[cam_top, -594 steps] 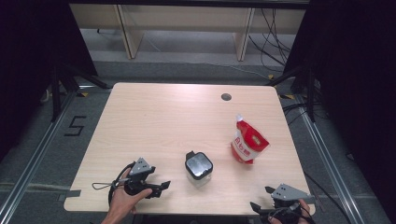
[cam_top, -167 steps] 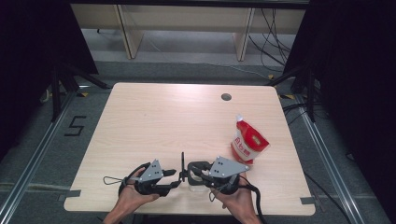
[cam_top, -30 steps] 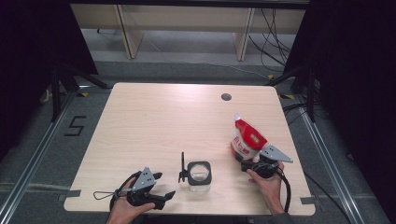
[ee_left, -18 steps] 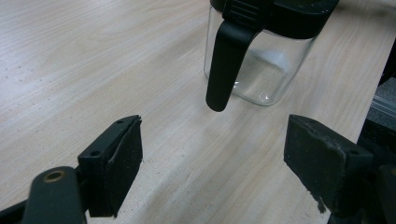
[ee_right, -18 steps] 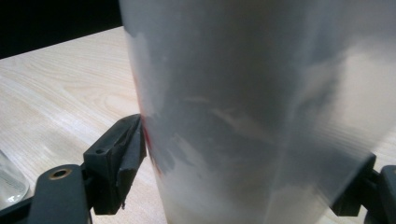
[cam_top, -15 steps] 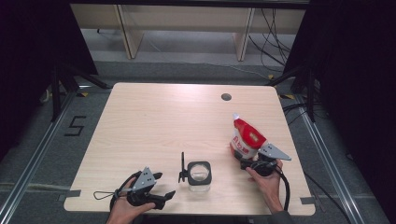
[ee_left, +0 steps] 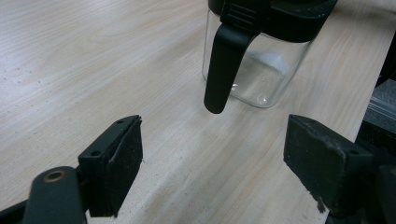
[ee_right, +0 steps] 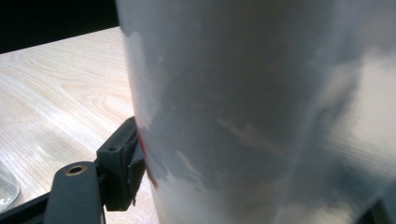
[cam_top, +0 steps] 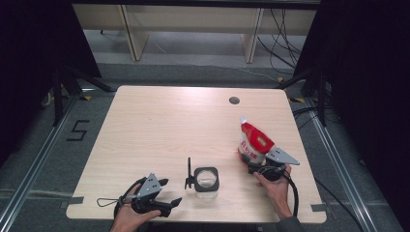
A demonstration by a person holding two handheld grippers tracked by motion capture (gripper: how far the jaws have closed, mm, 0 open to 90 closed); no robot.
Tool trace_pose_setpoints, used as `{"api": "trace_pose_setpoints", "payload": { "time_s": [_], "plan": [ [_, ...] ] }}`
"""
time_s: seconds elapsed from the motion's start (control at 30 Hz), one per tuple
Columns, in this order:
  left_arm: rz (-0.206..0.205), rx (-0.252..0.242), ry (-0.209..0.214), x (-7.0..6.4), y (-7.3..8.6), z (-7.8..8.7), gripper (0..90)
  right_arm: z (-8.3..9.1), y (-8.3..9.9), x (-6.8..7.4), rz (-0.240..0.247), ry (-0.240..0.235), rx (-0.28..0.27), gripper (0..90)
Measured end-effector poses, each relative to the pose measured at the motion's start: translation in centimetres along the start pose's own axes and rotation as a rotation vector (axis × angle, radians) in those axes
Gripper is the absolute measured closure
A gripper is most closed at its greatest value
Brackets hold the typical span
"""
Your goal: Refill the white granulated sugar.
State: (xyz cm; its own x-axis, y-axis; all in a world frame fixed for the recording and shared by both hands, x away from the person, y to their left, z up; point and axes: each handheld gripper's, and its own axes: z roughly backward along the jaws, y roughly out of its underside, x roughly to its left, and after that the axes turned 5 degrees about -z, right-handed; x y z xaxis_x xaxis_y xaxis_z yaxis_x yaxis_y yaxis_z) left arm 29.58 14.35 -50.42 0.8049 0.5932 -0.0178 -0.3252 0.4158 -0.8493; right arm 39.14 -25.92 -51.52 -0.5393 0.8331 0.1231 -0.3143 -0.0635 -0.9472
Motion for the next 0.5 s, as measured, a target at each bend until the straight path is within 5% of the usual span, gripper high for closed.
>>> {"api": "trace_pose_setpoints", "payload": {
  "time_s": [0.23, 0.37, 0.5],
  "plan": [
    [0.010, -0.003, 0.002, -0.10, 0.00, -0.07, 19.1, -0.02, -0.06, 0.09, -0.026, 0.002, 0.009, 25.2],
    [-0.001, 0.008, 0.004, -0.03, 0.00, -0.02, 19.2, -0.40, -0.19, -0.04, 0.016, 0.016, 0.019, 24.0],
    [0.001, 0.002, 0.002, 0.05, 0.04, 0.00, 19.2, -0.67, -0.24, 0.13, 0.000, -0.003, 0.024, 25.6]
  ]
}}
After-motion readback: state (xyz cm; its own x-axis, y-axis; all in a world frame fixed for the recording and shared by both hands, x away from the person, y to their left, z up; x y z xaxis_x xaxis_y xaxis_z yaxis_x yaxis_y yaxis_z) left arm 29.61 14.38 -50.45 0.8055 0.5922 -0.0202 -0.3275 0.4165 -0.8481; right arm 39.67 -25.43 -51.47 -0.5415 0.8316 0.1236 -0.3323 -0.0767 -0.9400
